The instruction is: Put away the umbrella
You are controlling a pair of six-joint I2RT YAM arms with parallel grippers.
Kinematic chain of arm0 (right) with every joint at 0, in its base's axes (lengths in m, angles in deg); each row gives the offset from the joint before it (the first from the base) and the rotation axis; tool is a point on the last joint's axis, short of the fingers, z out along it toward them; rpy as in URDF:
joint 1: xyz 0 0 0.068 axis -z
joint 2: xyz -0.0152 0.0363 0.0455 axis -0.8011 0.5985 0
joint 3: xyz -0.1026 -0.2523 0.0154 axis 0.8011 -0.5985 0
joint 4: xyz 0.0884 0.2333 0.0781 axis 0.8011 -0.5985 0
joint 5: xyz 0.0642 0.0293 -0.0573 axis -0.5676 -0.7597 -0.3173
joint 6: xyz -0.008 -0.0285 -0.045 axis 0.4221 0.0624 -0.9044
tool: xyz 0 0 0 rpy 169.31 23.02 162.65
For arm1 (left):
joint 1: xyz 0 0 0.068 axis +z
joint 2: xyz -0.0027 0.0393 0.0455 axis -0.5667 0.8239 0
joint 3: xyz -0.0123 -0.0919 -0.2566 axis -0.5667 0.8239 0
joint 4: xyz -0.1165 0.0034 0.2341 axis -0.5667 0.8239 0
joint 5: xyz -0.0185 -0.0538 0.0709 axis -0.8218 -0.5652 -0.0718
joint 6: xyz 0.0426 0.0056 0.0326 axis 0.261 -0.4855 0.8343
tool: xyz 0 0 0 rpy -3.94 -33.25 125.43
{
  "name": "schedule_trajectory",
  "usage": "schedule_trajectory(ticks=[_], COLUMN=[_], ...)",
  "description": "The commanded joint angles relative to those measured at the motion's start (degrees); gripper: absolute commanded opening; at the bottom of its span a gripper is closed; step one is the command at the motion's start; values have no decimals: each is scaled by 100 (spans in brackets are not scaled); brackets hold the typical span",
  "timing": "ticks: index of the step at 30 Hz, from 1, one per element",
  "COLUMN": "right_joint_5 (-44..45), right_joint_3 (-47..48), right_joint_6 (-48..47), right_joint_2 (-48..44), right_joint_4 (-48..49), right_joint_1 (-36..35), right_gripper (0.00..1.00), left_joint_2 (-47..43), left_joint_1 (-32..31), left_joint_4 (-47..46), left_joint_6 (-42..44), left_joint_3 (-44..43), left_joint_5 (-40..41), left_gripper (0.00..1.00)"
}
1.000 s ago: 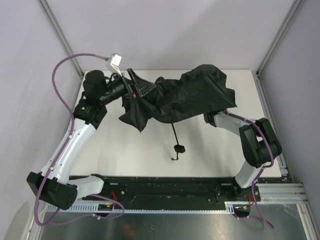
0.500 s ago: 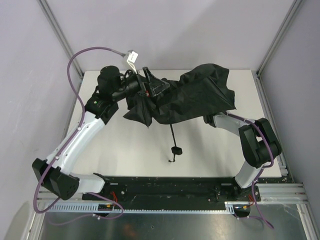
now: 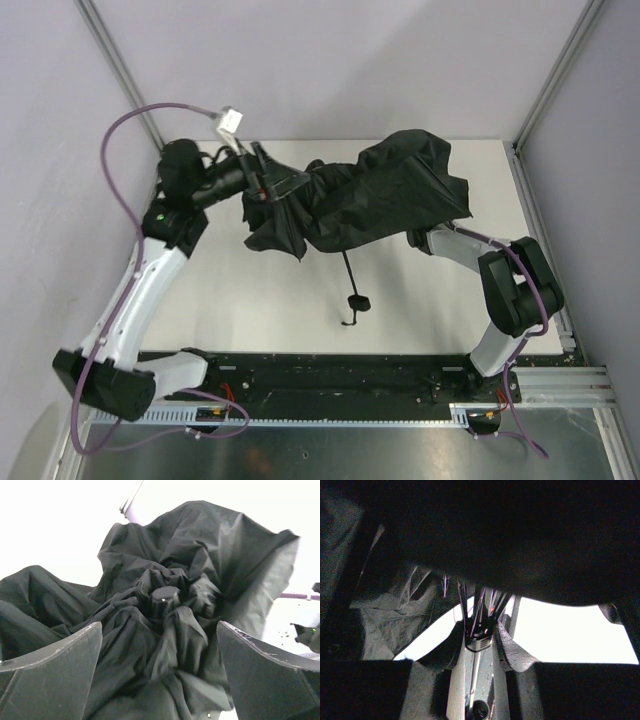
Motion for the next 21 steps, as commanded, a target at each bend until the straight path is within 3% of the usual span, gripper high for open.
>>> schedule_trajectory(ticks=[1,7,19,21], right_joint_5=[-132,-234,-280,-280], right_joint_3=[88,81,97,100], right_joint_6=[-84,-88,-29,-28], right_joint_2=[-294,-301,-409,-421], right_joint_4=[1857,1858,1857,1857], right_joint_1=[-48,-167,-291,-292], right_gripper=[0,0,0,0], left_joint_2=[-640,-56,706,748], left_joint_1=[468,465,-443,-515], left_joint_4=[-143,-144,-142,-144], left_joint_6=[265,211,421,438], left_joint_3=[83,-265,-638,-644], left_joint_5=[-1025,-1582,-1371,-1444], left_gripper=[99,99,99,96])
